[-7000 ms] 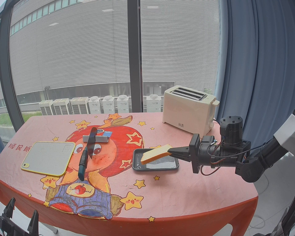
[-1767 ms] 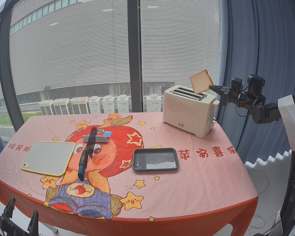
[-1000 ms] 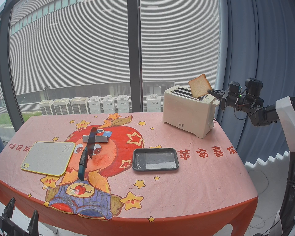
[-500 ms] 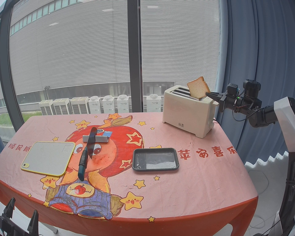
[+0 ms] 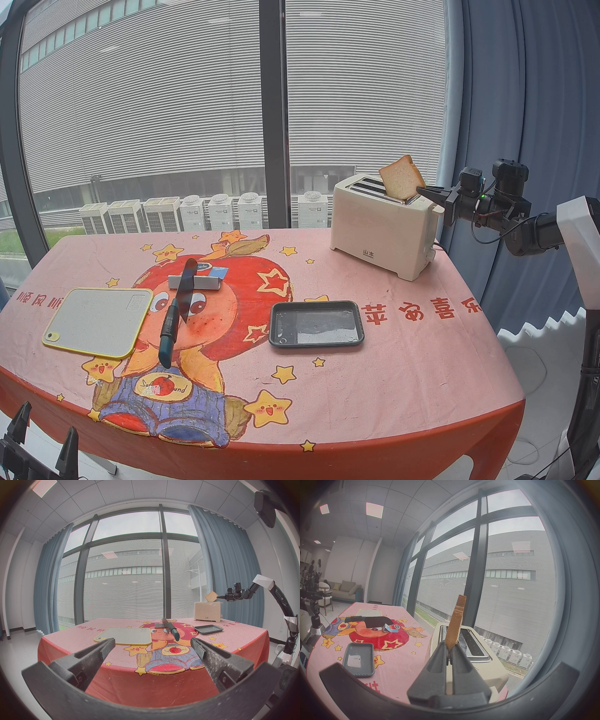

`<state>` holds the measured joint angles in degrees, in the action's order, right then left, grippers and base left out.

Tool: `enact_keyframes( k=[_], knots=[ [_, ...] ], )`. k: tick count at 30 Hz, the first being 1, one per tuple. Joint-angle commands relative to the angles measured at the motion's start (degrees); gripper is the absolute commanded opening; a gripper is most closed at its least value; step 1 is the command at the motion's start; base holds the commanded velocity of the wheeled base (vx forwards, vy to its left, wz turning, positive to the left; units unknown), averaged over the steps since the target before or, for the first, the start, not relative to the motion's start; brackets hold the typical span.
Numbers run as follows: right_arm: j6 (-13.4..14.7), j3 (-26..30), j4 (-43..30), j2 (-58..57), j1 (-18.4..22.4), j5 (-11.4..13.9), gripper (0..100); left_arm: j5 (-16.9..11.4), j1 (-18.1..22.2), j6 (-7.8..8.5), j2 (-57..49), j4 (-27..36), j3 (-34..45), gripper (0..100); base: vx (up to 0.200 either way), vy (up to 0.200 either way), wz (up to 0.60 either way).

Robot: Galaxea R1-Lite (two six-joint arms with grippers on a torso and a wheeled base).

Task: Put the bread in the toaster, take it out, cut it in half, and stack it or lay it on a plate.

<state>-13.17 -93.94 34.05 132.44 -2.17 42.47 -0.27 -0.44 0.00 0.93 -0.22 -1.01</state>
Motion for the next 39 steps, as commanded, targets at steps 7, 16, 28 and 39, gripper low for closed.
enact_keyframes(
  k=[7, 16, 28, 39],
  knots=[
    [0.07, -2.91, -1.97, 0.89, 0.06, -0.11, 0, 0.0, 0.0, 0.0, -0.93, -0.04, 1.01, 100, 0.0, 0.0, 0.0],
    [-0.02, -3.71, -1.97, 1.59, 0.06, -0.11, 0, 0.09, 0.0, 0.0, -0.93, -0.04, 1.01, 100, 0.0, 0.0, 0.0],
    [-0.11, -2.12, -1.97, 0.54, 0.06, -0.11, 0, 0.09, 0.0, 0.0, -0.93, -0.04, 1.01, 100, 0.1, 0.0, 0.0],
    [-0.19, 0.86, -1.53, -0.16, 0.06, -0.11, 0, 0.09, 0.0, 0.0, -0.93, -0.04, 1.01, 100, 0.0, 0.0, 0.0]
  ],
)
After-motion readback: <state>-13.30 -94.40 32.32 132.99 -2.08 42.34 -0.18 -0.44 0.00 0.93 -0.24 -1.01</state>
